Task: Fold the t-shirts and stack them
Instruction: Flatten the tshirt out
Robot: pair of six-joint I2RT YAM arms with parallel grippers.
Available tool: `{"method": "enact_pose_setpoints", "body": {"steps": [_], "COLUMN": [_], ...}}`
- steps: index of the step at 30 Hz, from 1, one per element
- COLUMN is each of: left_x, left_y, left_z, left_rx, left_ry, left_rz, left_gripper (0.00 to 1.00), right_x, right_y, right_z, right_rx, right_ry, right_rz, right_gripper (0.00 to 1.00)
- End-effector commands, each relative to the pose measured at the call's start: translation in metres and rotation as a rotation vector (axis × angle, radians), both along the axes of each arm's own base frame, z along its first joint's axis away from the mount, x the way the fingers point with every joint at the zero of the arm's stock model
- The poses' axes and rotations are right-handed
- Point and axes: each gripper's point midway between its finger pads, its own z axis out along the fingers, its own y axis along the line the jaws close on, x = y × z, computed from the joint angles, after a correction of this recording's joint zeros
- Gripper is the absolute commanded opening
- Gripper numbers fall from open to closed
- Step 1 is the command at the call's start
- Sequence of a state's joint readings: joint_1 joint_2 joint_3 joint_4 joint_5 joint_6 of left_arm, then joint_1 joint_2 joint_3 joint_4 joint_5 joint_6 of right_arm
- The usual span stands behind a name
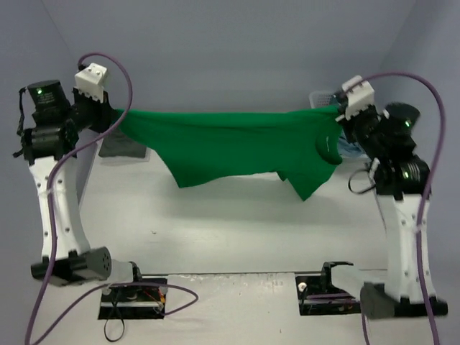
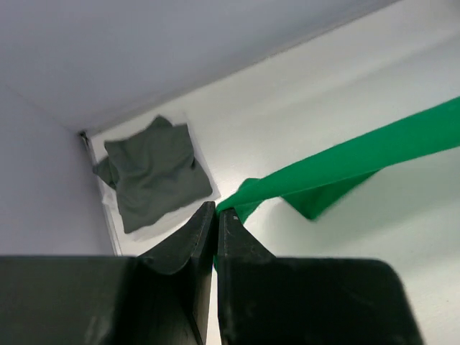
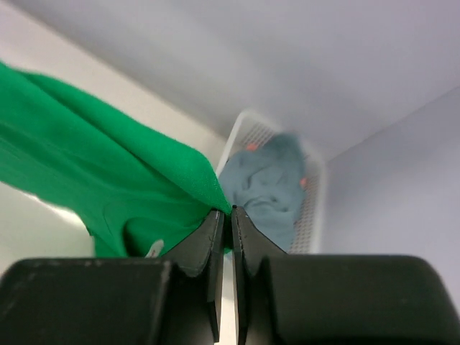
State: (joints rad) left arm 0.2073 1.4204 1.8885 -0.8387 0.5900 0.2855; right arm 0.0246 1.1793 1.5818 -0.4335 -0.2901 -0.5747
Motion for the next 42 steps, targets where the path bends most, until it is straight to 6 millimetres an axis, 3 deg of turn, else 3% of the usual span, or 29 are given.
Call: {"method": "enact_pose_setpoints", "body": {"steps": [1,2,3,7,11,14,18,21,23,25,27,28,30,31,33,34,36,37,40,42], "left_x": [-0.066,-0.076,-0.098,-0.149,-0.195,-0.214,-0.209,-0.181,-0.157,-0.131,-0.114,-0.097,-0.079,-0.062,-0.044,-0.030,-0.017,-0.008,0.005,0.007], "left_y": [-0.019,-0.024,-0.030,-0.039,-0.045,-0.046,-0.041,-0.028,-0.019,-0.012,-0.012,-0.011,-0.009,-0.006,-0.001,0.000,0.002,0.000,-0.007,-0.014], "left_z": [0.087,0.090,0.104,0.129,0.144,0.143,0.129,0.104,0.088,0.059,0.039,0.016,-0.007,-0.031,-0.056,-0.082,-0.106,-0.129,-0.166,-0.177], "left_rx": [0.030,0.026,0.045,0.092,0.124,0.129,0.143,0.148,0.151,0.135,0.115,0.092,0.068,0.049,0.035,0.018,-0.002,-0.028,-0.092,-0.133], "left_ry": [-0.262,-0.276,-0.337,-0.474,-0.572,-0.597,-0.575,-0.491,-0.440,-0.350,-0.289,-0.218,-0.148,-0.076,-0.005,0.070,0.133,0.199,0.309,0.350], "left_rz": [-0.033,-0.050,-0.059,-0.053,-0.027,-0.005,0.013,0.045,0.063,0.063,0.043,0.028,0.015,0.012,0.015,0.006,0.000,-0.021,-0.052,-0.081], "left_gripper": [0.00,0.00,0.00,0.00,0.00,0.00,0.00,0.00,0.00,0.00,0.00,0.00,0.00,0.00,0.00,0.00,0.00,0.00,0.00,0.00], "right_x": [-0.050,-0.060,-0.080,-0.129,-0.154,-0.171,-0.169,-0.141,-0.112,-0.085,-0.055,-0.046,-0.025,-0.020,-0.011,-0.009,-0.004,-0.003,-0.003,-0.010], "right_y": [0.001,0.003,0.003,0.005,0.002,0.002,0.004,0.005,0.009,0.013,0.014,0.011,0.009,0.008,0.008,0.010,0.011,0.011,0.013,0.018], "right_z": [0.045,0.048,0.059,0.067,0.067,0.069,0.066,0.043,0.010,-0.026,-0.084,-0.103,-0.165,-0.183,-0.231,-0.245,-0.278,-0.288,-0.321,-0.339], "right_rx": [0.046,0.054,0.059,0.065,0.068,0.077,0.095,0.089,0.082,0.079,0.065,0.051,0.014,-0.008,-0.034,-0.040,-0.058,-0.066,-0.103,-0.128], "right_ry": [-0.161,-0.178,-0.222,-0.300,-0.340,-0.377,-0.364,-0.277,-0.162,-0.040,0.141,0.198,0.377,0.426,0.565,0.603,0.696,0.725,0.822,0.877], "right_rz": [0.014,0.019,0.022,0.034,0.020,0.019,0.022,0.025,0.049,0.067,0.070,0.058,0.047,0.041,0.053,0.061,0.065,0.068,0.067,0.081], "right_gripper": [0.00,0.00,0.00,0.00,0.00,0.00,0.00,0.00,0.00,0.00,0.00,0.00,0.00,0.00,0.00,0.00,0.00,0.00,0.00,0.00]}}
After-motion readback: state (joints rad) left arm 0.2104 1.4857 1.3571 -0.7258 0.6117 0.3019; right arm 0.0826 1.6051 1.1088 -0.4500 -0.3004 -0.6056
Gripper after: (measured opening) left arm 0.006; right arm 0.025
